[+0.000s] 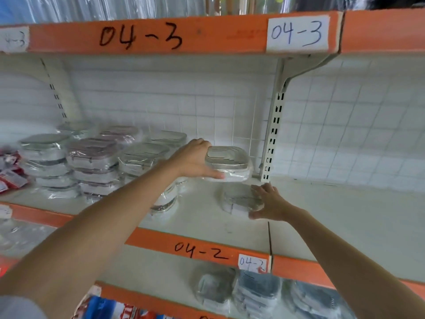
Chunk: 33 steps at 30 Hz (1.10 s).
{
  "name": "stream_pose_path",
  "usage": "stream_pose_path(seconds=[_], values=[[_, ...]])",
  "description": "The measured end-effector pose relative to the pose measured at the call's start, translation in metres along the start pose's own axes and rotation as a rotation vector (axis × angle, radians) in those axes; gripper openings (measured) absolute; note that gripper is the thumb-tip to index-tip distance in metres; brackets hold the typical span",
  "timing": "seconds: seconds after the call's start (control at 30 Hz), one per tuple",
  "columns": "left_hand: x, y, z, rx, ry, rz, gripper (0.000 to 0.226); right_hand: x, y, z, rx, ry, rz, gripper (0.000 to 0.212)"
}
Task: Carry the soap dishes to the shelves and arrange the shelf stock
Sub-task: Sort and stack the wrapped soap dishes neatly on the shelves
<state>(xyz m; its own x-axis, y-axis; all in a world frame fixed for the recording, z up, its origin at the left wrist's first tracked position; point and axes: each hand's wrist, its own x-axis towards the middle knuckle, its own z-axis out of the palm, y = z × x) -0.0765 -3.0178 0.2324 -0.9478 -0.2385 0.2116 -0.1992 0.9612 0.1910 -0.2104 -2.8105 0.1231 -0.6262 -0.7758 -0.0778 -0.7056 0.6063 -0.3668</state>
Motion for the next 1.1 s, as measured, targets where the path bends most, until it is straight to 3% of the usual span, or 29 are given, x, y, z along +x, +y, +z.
stream_pose_path(seconds=[0.3, 0.4, 0.5, 0.57, 0.67, 0.8, 0.97, 1.1], values=[[0.037, -0.031, -0.012, 0.030, -0.054, -0.008, 0.096, 0.066, -0.033, 0.009, 0.036, -0.016, -0.058, 0.098], [0.044, -0.034, -0.007, 0.034, -0.123, -0.015, 0.099, 0.070, -0.036, 0.009, 0.184, -0.052, -0.055, 0.110], [0.050, -0.032, 0.000, 0.027, -0.181, -0.007, 0.090, 0.074, -0.010, 0.004, 0.215, -0.064, -0.019, 0.125], [0.053, -0.027, 0.007, 0.014, -0.237, 0.006, 0.096, 0.066, 0.002, -0.005, 0.204, -0.071, 0.002, 0.129], [0.059, -0.024, 0.022, 0.024, -0.344, 0.013, 0.109, 0.044, 0.004, -0.019, 0.197, -0.083, 0.045, 0.114], [0.060, -0.028, 0.041, 0.189, -0.468, -0.021, 0.105, 0.023, 0.013, -0.021, 0.196, -0.071, 0.115, 0.107], [0.044, -0.020, 0.048, 0.333, -0.301, 0.021, 0.100, 0.006, 0.013, -0.019, 0.138, -0.036, 0.100, 0.099], [0.016, 0.001, 0.052, 0.430, -0.065, 0.096, 0.059, -0.007, -0.004, -0.010, -0.055, -0.022, 0.042, 0.081]])
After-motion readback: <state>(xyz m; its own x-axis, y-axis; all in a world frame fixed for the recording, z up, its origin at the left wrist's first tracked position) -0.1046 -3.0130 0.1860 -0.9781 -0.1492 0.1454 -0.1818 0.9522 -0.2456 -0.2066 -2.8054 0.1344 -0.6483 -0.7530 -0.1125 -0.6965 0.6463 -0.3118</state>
